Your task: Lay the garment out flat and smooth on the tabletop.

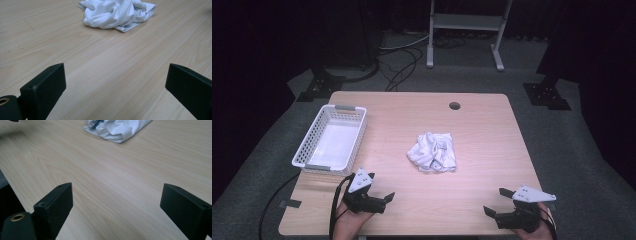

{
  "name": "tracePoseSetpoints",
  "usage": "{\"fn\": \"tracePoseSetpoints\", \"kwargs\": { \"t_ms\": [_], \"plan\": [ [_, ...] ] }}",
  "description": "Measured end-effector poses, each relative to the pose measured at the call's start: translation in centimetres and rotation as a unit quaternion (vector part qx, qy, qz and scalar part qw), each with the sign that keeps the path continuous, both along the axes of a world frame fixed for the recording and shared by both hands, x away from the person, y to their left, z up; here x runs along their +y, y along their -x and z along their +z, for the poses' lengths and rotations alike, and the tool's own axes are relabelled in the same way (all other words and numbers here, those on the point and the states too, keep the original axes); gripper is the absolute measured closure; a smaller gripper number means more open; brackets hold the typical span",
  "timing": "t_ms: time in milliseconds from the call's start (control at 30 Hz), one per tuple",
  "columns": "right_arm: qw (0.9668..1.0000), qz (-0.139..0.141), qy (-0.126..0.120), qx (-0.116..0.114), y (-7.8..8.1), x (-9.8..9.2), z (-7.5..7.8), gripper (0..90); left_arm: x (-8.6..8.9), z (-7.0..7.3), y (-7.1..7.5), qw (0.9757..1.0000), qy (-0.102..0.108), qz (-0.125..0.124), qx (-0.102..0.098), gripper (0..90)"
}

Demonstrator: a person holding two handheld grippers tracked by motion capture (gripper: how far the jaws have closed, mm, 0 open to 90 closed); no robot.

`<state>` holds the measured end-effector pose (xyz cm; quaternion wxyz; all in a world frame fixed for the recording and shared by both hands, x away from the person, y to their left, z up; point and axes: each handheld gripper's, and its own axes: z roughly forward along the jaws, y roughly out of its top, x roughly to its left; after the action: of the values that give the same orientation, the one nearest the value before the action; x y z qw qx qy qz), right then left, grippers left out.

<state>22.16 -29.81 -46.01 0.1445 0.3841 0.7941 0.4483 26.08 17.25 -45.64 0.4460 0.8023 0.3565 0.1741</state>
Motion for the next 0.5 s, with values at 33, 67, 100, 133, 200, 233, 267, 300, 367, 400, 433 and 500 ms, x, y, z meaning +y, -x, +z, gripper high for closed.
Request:
{"fn": "tracePoseSetpoints", "kwargs": {
  "t_ms": [33, 67, 100, 133, 200, 233, 267, 300, 367, 400, 433, 500],
  "plan": [
    [1.0000, 0.002, 0.002, -0.001, -0.1, 0.1, 0.2, 10.4, 0.0, 0.0, 0.0, 1.0000, 0.000, -0.001, 0.000, 3.0],
    [1.0000, 0.002, 0.002, -0.002, -0.2, 0.1, 0.3, 10.4, -0.1, 0.0, 0.0, 1.0000, -0.003, -0.004, 0.001, 3.0],
    [1.0000, 0.003, 0.002, -0.003, -0.3, 0.1, 0.4, 10.4, -0.2, 0.0, 0.0, 1.0000, -0.001, -0.005, 0.001, 3.0],
    [1.0000, 0.003, 0.002, -0.003, -0.3, 0.1, 0.4, 10.4, -0.2, 0.0, 0.0, 1.0000, -0.001, -0.005, 0.001, 3.0],
    [1.0000, 0.005, 0.003, -0.002, -0.5, 0.3, 0.8, 10.4, -0.3, -0.1, 0.0, 1.0000, -0.002, -0.008, 0.003, 3.0],
    [1.0000, 0.006, 0.005, -0.002, -0.6, 0.3, 1.0, 10.4, -0.4, -0.1, -0.1, 0.9999, -0.005, -0.010, 0.003, 3.0],
    [0.9999, 0.008, 0.007, -0.002, -0.8, 0.4, 1.1, 10.4, -0.4, -0.1, -0.1, 0.9999, -0.005, -0.010, 0.003, 3.0],
    [0.9999, 0.010, 0.009, -0.001, -0.9, 0.5, 1.2, 10.4, -0.4, -0.1, -0.1, 0.9999, -0.005, -0.011, 0.002, 3.0],
    [0.9998, 0.013, 0.011, -0.002, -1.2, 0.7, 1.4, 10.4, -0.4, -0.1, -0.1, 0.9999, -0.003, -0.012, 0.001, 3.0],
    [0.9998, 0.016, 0.013, -0.001, -1.4, 0.9, 1.6, 10.4, -0.5, 0.0, -0.1, 0.9999, -0.004, -0.012, 0.000, 3.0],
    [0.9997, 0.018, 0.015, -0.001, -1.6, 1.1, 1.7, 10.4, -0.5, 0.0, -0.1, 0.9999, -0.006, -0.013, -0.001, 3.0],
    [0.9996, 0.023, 0.017, -0.002, -2.1, 1.5, 1.9, 10.4, -0.4, 0.1, -0.1, 0.9999, -0.006, -0.013, -0.003, 4.0]
  ]
}}
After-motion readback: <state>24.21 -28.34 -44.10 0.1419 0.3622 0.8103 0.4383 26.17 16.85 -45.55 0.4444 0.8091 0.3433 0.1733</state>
